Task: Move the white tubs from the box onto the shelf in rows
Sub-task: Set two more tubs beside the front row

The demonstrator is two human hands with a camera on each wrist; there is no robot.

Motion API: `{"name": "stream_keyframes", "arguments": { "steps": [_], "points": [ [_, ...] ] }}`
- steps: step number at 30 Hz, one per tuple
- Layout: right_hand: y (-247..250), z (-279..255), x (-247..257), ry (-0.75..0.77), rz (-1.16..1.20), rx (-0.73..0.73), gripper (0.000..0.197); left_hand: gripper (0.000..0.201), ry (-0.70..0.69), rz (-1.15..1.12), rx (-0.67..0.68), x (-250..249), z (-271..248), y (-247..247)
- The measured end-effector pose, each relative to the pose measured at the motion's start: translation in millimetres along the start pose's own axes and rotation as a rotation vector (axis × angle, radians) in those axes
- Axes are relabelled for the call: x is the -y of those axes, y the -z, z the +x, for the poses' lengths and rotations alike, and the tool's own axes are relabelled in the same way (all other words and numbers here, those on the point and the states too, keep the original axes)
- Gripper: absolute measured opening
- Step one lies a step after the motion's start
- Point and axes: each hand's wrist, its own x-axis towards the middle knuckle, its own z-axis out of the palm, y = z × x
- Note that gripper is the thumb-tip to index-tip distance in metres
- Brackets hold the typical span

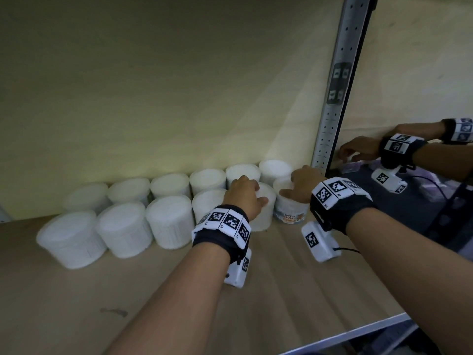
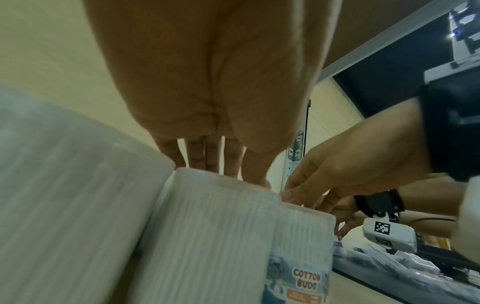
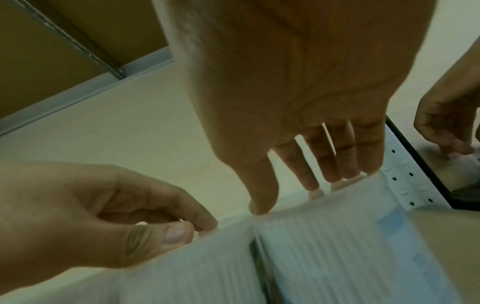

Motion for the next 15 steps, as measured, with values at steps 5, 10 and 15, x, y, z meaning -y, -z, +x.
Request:
{"name": "stream_keyframes", "arguments": {
  "steps": [5,10,15],
  "points": [
    [-2,2,0,0.040,-0.035,-0.030,0.063,0.047,-0.001,0.008,0.001,0,0,1],
    [5,-1,-6,0.095,-0.011,0.004,0.055,0.047,-0.001,0.013,0.010,-1,1,1],
    [9,0,-10,0.143,0.024,0.053,0.056,0.047,-0.007,0.010,0.018,-1,1,1]
  ]
}}
